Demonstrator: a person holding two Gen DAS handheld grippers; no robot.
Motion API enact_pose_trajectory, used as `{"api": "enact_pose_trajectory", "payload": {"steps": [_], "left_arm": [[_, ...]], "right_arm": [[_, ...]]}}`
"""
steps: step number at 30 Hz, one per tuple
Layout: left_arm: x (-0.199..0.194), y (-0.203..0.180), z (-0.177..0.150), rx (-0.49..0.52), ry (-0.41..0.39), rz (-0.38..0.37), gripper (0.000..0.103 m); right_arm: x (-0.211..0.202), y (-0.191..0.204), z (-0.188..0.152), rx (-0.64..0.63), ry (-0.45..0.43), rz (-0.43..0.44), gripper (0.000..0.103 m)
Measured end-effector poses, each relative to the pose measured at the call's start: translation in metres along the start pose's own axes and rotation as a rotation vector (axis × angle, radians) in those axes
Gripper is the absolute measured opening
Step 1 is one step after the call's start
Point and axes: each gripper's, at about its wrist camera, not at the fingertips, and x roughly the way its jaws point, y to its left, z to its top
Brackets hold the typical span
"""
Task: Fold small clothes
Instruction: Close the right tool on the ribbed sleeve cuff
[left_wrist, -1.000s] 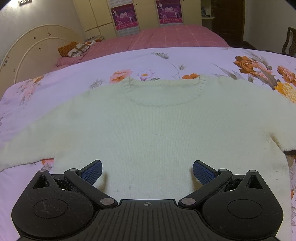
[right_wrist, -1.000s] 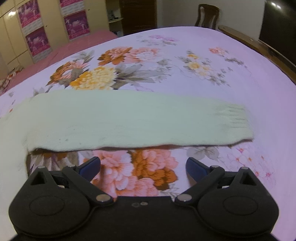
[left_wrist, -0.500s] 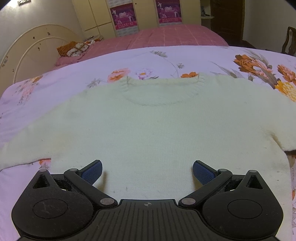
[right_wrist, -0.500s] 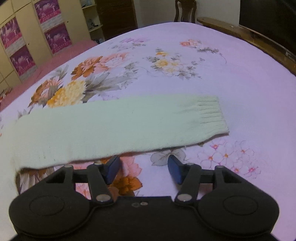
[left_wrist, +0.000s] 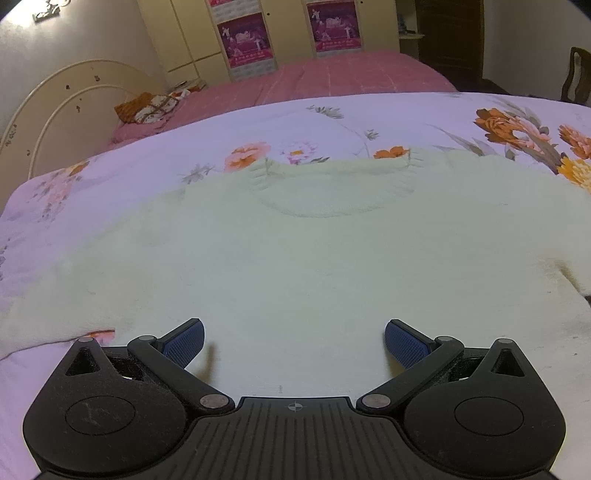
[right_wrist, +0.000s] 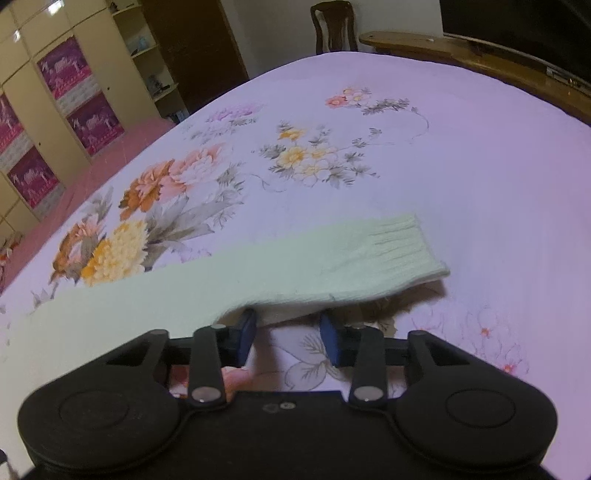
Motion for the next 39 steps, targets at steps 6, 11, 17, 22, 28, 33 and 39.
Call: {"api": "enact_pose_trajectory", "payload": {"steps": [6, 11, 17, 22, 28, 33, 39], "left_arm": [[0.003, 0.004, 0.0, -0.017, 0.012, 0.007, 0.103], [0.004, 0.002, -0.002, -0.012, 0.013, 0.011, 0.103], [0.005, 0.0, -0.001, 0.001, 0.014, 0.016, 0.103], [0.006, -0.006, 0.001, 0.002, 0.017, 0.016, 0.103], [0.001, -0.019, 0.002, 0.024, 0.009, -0.001, 0.103], [-0.002, -0.023, 0.002, 0.041, 0.002, -0.008, 0.103], [-0.003, -0.019, 0.001, 0.05, 0.0, -0.004, 0.103]], "right_arm": [[-0.014, -0.004, -0.005, -0.005, 0.024, 0.03, 0.052], [-0.003, -0.008, 0.003, 0.022, 0.03, 0.032, 0.058], [-0.004, -0.014, 0.001, 0.003, 0.015, -0.013, 0.061], [-0.012, -0.024, -0.004, -0.004, 0.032, -0.019, 0.061], [-0.013, -0.036, -0.001, 0.062, 0.028, 0.006, 0.062], [-0.006, -0.044, 0.007, 0.102, -0.004, -0.014, 0.062], [0.006, -0.044, 0.012, 0.087, -0.049, -0.049, 0.038]]}}
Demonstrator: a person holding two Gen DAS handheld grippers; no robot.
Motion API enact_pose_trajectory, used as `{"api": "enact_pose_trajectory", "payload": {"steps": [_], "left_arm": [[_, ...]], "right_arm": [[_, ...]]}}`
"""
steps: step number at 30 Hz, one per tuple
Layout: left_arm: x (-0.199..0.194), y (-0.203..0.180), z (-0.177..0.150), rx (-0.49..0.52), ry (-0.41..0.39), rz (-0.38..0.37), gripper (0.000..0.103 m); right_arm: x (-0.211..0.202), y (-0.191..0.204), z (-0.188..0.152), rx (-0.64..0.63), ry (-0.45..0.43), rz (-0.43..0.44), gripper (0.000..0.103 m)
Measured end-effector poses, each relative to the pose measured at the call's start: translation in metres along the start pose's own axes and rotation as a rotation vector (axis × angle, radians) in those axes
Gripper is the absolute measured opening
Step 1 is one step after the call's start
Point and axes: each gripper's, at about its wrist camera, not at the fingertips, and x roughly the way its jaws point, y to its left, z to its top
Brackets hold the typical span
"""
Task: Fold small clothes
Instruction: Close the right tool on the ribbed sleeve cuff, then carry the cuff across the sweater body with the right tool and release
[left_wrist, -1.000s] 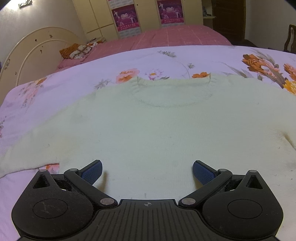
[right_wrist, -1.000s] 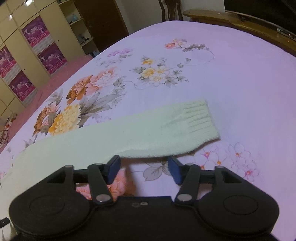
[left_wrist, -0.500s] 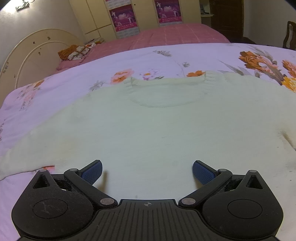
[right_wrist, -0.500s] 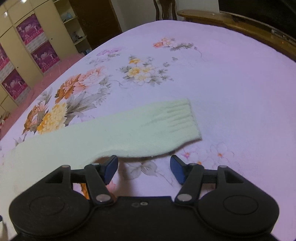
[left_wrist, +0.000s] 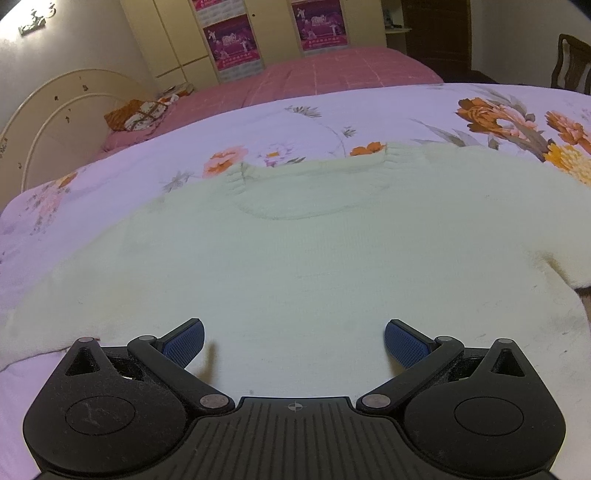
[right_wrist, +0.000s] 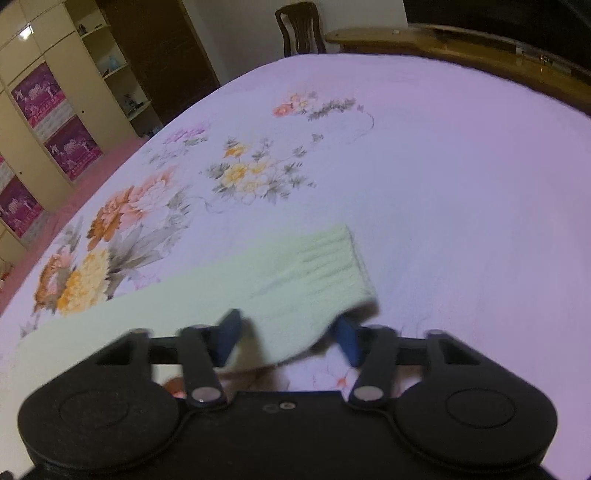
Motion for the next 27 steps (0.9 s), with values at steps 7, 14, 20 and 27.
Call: {"api": "enact_pose_trajectory", "payload": {"steps": [7, 14, 20, 27], "left_arm": [[0.0, 0.009, -0.002, -0.004, 0.002, -0.011, 0.103], [0.004, 0.025, -0.009, -0.028, 0.011, -0.013, 0.103], [0.005, 0.037, -0.01, -0.029, 0.007, -0.02, 0.103], [0.006, 0.053, -0.007, -0.035, -0.002, -0.018, 0.103]], "right_arm": [[0.0, -0.002, 0.001, -0.028, 0.005, 0.018, 0.009], [-0.006, -0.005, -0.003, -0.01, 0.012, 0.038, 0.033], [0.005, 0.012, 0.003, -0.056, -0.019, 0.01, 0.005], [-0.027, 0.067, -0.007, -0.114, -0.048, 0.171, 0.004]]}}
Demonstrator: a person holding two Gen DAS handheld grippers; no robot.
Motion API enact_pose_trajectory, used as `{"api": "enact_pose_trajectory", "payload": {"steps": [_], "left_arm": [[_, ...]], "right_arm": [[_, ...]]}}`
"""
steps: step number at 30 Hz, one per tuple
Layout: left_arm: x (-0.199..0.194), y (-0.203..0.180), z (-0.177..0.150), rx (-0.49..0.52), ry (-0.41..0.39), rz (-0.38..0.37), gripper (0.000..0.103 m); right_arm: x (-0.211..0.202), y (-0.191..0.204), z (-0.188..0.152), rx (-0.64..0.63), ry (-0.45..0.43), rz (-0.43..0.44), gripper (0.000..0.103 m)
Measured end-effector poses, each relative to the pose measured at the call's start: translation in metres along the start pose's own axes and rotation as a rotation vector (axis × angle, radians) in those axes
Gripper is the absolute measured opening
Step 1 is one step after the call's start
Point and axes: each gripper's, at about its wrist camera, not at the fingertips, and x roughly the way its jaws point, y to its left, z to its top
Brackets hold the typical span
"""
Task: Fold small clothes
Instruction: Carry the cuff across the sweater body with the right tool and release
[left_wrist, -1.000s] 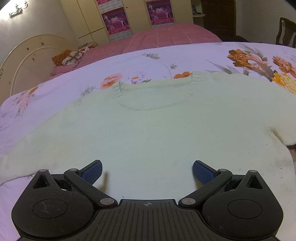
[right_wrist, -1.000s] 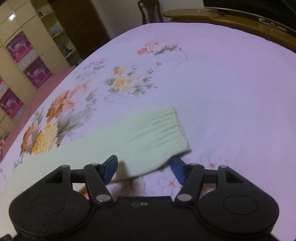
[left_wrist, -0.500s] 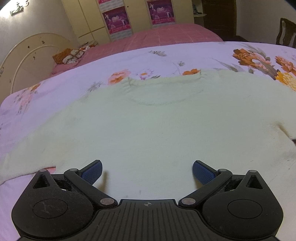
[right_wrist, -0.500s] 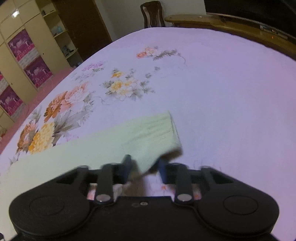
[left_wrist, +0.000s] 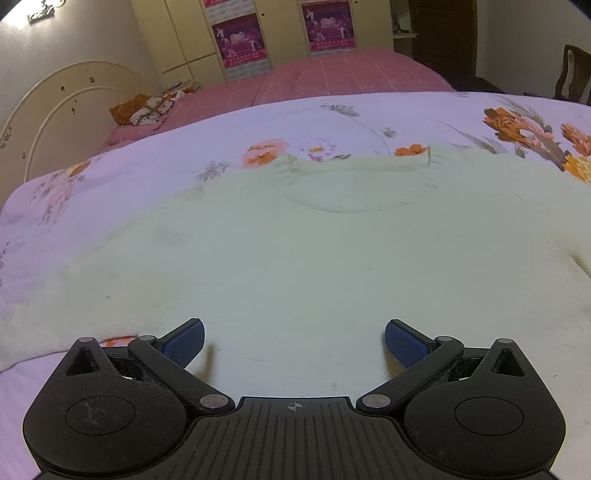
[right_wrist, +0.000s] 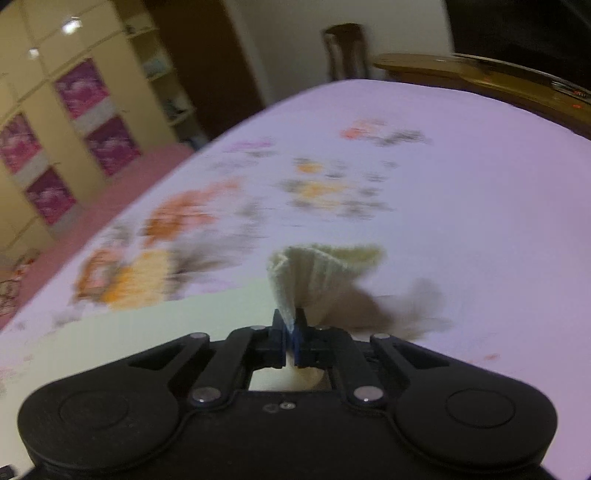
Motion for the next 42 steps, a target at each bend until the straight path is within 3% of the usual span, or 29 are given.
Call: {"api": "enact_pose_trajectory", "payload": {"steps": [5, 11, 15, 18, 19, 22, 23, 28, 32, 34, 35, 36, 42], "left_arm": [[-0.002, 0.022, 0.0, -0.022, -0.003, -0.005, 0.103], [0.0, 0.058, -0.005, -0.062, -0.004, -0.012, 0.103], [0.004, 0.085, -0.013, -0.093, 0.003, 0.011, 0.103], [0.008, 0.105, -0.018, -0.13, 0.002, -0.006, 0.103], [0.009, 0.111, -0.02, -0.145, -0.005, -0.021, 0.103], [0.01, 0.123, -0.024, -0.194, -0.037, -0.091, 0.103], [0.01, 0.125, -0.025, -0.209, -0.036, -0.119, 0.103], [0.013, 0.12, -0.018, -0.269, -0.009, -0.296, 0.103], [0.02, 0.097, -0.01, -0.284, 0.024, -0.46, 0.102], [0.028, 0.087, -0.007, -0.321, 0.058, -0.527, 0.091], [0.033, 0.082, -0.006, -0.338, 0.075, -0.571, 0.068], [0.039, 0.078, -0.006, -0.355, 0.102, -0.605, 0.059], [0.055, 0.063, -0.009, -0.42, 0.094, -0.626, 0.059]], "right_arm": [[-0.006, 0.082, -0.006, -0.095, 0.013, 0.185, 0.004], [0.011, 0.202, -0.041, -0.225, 0.115, 0.405, 0.004], [0.035, 0.27, -0.087, -0.313, 0.233, 0.49, 0.004], [0.05, 0.298, -0.119, -0.364, 0.314, 0.518, 0.005], [0.054, 0.305, -0.127, -0.387, 0.343, 0.531, 0.01], [0.062, 0.314, -0.141, -0.411, 0.429, 0.552, 0.033], [0.057, 0.312, -0.143, -0.42, 0.427, 0.562, 0.036], [0.036, 0.292, -0.12, -0.402, 0.357, 0.556, 0.038], [0.02, 0.263, -0.102, -0.458, 0.244, 0.409, 0.046], [0.017, 0.248, -0.095, -0.463, 0.217, 0.352, 0.047], [0.017, 0.241, -0.093, -0.452, 0.211, 0.341, 0.047], [0.015, 0.232, -0.091, -0.435, 0.209, 0.335, 0.048], [0.015, 0.198, -0.089, -0.39, 0.203, 0.292, 0.051]]}}
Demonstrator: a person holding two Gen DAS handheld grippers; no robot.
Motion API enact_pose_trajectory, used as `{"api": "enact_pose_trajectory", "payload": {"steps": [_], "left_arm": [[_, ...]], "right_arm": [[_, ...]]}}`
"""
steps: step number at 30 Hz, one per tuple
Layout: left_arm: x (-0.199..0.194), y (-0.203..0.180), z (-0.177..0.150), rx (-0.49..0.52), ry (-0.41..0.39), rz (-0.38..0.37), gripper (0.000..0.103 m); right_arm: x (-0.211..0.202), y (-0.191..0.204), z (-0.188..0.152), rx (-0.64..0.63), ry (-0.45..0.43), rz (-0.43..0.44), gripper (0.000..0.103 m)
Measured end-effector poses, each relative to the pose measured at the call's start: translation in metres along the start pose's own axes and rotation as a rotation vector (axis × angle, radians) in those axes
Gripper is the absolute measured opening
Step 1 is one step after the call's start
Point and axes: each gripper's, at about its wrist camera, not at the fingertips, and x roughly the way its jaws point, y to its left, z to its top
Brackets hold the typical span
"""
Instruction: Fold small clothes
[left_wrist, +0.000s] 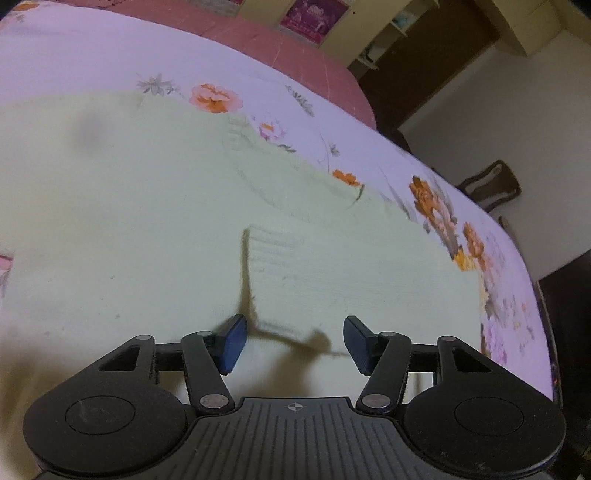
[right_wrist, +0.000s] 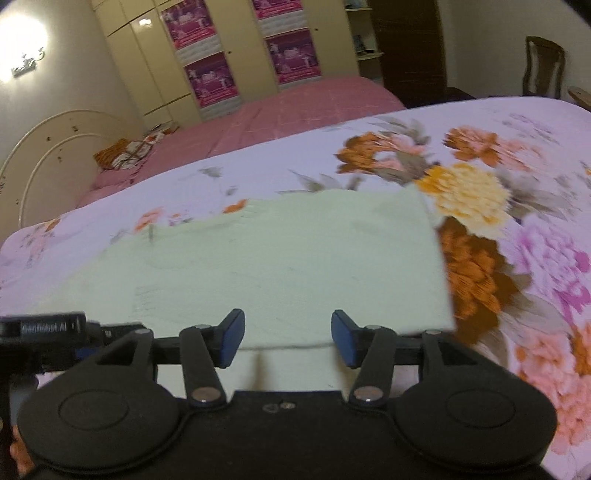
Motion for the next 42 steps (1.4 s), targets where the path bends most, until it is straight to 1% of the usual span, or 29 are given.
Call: {"api": "enact_pose_trajectory", "payload": {"steps": [2, 3, 4, 5, 6, 8, 10, 12, 14, 17, 21, 23, 26, 30, 33, 39, 40, 41, 42], "left_arm": [[0.003, -0.004, -0.003, 0.008, -0.01, -0.008, 0.059], [0.003, -0.007, -0.005, 0.012, -0.021, -0.016, 0.056], [0.006, -0.008, -0.007, 0.013, -0.035, -0.018, 0.05], [0.006, -0.011, -0.007, 0.011, -0.038, -0.018, 0.031], [0.009, -0.009, -0.007, 0.002, -0.038, -0.024, 0.021], [0.012, -0.005, -0.007, -0.021, -0.053, -0.023, 0.017], [0.015, -0.004, -0.008, -0.018, -0.07, -0.013, 0.012], [0.015, -0.005, -0.008, -0.013, -0.093, 0.003, 0.006], [0.01, -0.005, -0.007, -0.017, -0.12, 0.003, 0.005], [-0.005, -0.007, -0.003, 0.012, -0.186, 0.006, 0.005], [-0.03, 0.004, 0.01, -0.008, -0.28, 0.017, 0.005], [-0.041, 0.01, 0.018, 0.005, -0.314, 0.038, 0.005], [-0.054, 0.024, 0.024, 0.015, -0.351, 0.084, 0.005], [-0.061, 0.049, 0.027, -0.017, -0.365, 0.146, 0.004], [-0.059, 0.066, 0.027, -0.034, -0.36, 0.184, 0.004], [-0.044, 0.079, 0.017, -0.04, -0.339, 0.239, 0.005], [-0.041, 0.081, 0.017, -0.037, -0.329, 0.251, 0.005], [-0.04, 0.082, 0.016, -0.032, -0.311, 0.262, 0.005], [-0.038, 0.083, 0.015, -0.027, -0.297, 0.27, 0.005]], "right_arm": [[0.0, -0.008, -0.004, 0.015, 0.001, -0.01, 0.052], [0.0, -0.011, -0.006, 0.024, 0.0, -0.015, 0.052], [0.0, -0.014, -0.008, 0.032, 0.0, -0.018, 0.052], [0.0, -0.017, -0.008, 0.04, 0.001, -0.019, 0.052], [0.0, -0.018, -0.009, 0.046, 0.002, -0.019, 0.052], [-0.001, -0.02, -0.01, 0.052, -0.002, -0.024, 0.052], [0.0, -0.022, -0.01, 0.056, -0.006, -0.026, 0.052], [0.0, -0.022, -0.011, 0.054, -0.011, -0.034, 0.052], [0.0, -0.023, -0.011, 0.052, -0.019, -0.049, 0.052], [-0.002, -0.025, -0.009, 0.06, -0.042, -0.069, 0.053], [-0.003, -0.03, -0.005, 0.063, -0.061, -0.101, 0.057], [-0.001, -0.03, -0.004, 0.058, -0.061, -0.109, 0.06], [0.006, -0.03, -0.005, 0.06, -0.045, -0.104, 0.06], [0.012, -0.031, -0.004, 0.095, -0.036, -0.08, 0.06], [0.017, -0.028, -0.002, 0.091, -0.035, -0.075, 0.06], [0.03, -0.019, 0.003, 0.07, -0.022, -0.084, 0.058], [0.032, -0.018, 0.003, 0.063, -0.013, -0.084, 0.055], [0.035, -0.016, 0.003, 0.054, 0.002, -0.088, 0.048], [0.039, -0.014, 0.002, 0.044, 0.019, -0.105, 0.044]]}}
